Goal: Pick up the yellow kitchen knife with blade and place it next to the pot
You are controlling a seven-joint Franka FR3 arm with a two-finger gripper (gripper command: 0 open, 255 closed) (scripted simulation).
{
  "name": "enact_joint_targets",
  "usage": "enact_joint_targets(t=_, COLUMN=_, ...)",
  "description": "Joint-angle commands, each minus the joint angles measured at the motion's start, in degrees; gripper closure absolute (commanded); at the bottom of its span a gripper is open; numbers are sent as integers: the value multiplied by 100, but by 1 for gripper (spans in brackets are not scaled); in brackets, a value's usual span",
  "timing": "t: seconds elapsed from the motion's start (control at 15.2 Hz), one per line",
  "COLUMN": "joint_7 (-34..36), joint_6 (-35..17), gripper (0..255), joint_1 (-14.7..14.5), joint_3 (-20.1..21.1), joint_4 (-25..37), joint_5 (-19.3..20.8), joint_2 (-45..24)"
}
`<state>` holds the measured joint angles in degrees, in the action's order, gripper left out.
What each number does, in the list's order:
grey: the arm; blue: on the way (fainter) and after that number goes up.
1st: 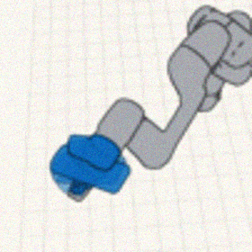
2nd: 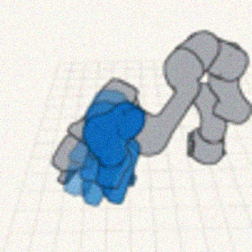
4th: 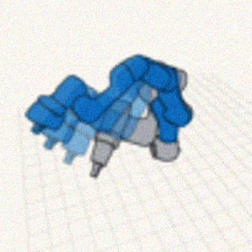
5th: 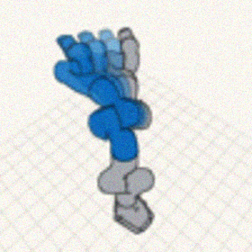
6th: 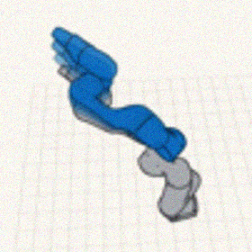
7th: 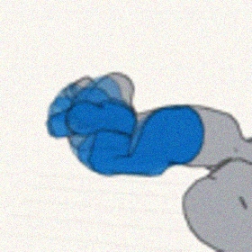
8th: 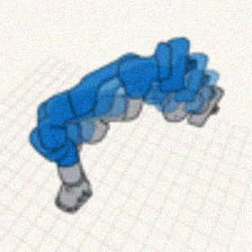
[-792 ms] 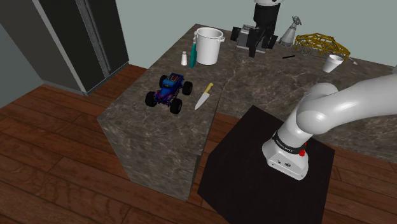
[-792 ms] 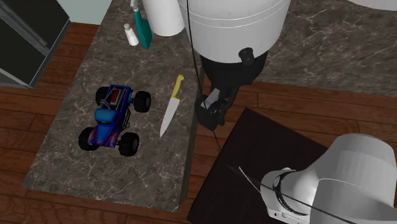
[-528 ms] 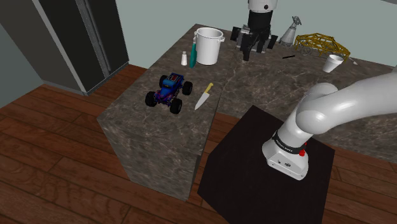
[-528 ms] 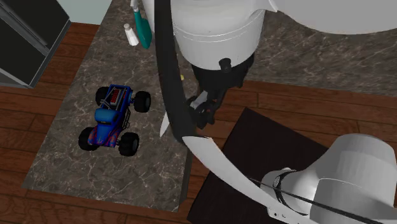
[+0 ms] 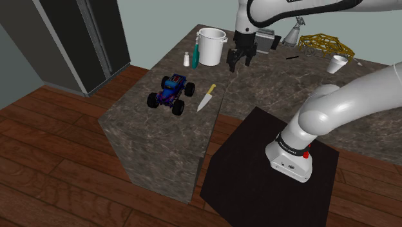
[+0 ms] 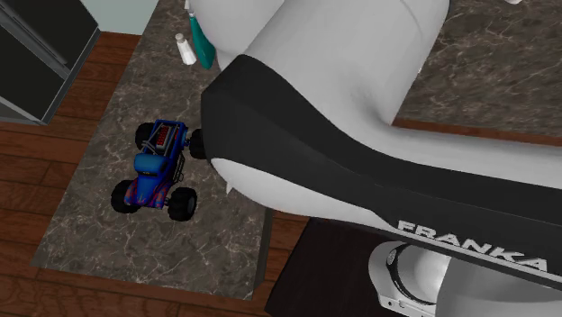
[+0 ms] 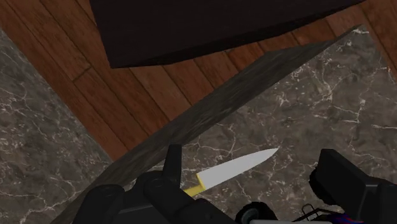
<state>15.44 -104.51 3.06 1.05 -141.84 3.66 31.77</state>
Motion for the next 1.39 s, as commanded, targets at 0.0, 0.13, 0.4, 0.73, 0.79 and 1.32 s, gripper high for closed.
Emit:
enact_joint_targets(t=0.0, joint_7=171, joint_6=-550, gripper=0, joint_1=73, joint_3=-20, joint_4=-151, joint_5=-4, joint_2=-317)
enact_joint_targets(t=0.13, joint_7=338, joint_6=-1009, gripper=0, joint_1=139, joint_3=-34, joint_4=-202, joint_5=-10, joint_2=-660)
enact_joint_targets(t=0.4, joint_7=662, joint_6=-1897, gripper=0, joint_1=263, joint_3=-72, joint_4=-200, joint_5=-15, joint_2=-1419)
enact_joint_targets(t=0.73, joint_7=1041, joint_6=-2916, gripper=0, joint_1=405, joint_3=-139, joint_4=-3, joint_5=-25, joint_2=-2467)
enact_joint_targets(t=0.79, joint_7=1112, joint_6=-3103, gripper=0, joint_1=429, joint_3=-157, joint_4=61, joint_5=-30, joint_2=-2685)
enact_joint_targets(t=1.32, joint_7=1580, joint_6=-4359, gripper=0, joint_1=594, joint_3=-317, joint_4=843, joint_5=-185, joint_2=-4449)
